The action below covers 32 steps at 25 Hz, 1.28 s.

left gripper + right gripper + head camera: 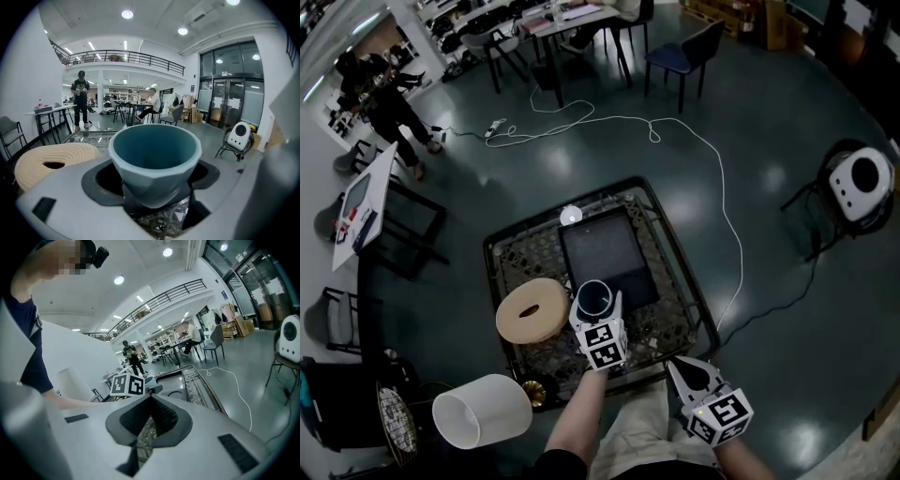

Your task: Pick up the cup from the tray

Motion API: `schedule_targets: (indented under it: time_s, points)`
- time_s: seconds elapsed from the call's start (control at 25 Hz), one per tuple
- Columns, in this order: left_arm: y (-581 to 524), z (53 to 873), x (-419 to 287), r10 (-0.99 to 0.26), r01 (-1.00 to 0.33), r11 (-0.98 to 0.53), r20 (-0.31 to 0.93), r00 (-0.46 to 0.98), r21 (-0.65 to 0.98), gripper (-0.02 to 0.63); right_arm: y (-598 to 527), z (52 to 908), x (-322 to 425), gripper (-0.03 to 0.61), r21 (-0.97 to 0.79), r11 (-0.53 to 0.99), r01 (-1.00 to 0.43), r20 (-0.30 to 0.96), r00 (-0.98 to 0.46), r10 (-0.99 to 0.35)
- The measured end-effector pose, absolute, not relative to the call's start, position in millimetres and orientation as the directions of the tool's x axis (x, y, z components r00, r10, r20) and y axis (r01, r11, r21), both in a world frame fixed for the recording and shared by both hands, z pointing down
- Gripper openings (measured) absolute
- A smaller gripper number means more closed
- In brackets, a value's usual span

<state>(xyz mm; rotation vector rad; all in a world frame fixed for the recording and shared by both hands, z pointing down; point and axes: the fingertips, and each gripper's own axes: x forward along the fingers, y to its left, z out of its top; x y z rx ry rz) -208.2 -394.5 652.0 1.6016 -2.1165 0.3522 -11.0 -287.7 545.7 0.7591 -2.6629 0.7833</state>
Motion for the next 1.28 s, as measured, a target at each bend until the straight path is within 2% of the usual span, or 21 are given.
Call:
schedule_targets:
  time_s: [0.48,1.28]
  points:
    - [-369.6,595.5,-183.0,-0.876,-0.962,0.260,0.439,-0.202,0.077,0.387,-264.1,518.4,3.4,0.012,-0.392,0.738,-0.549,0.330,-0.833,-0.444]
    - [-266.6,504.6,-97.5,-0.913,-0.983,0.113,0.405,-0.046,0.144,0.387,-228.8,473.0,19.3,0.012,-0.303,0.797,-0.522,0.248,-0.851,-0.463]
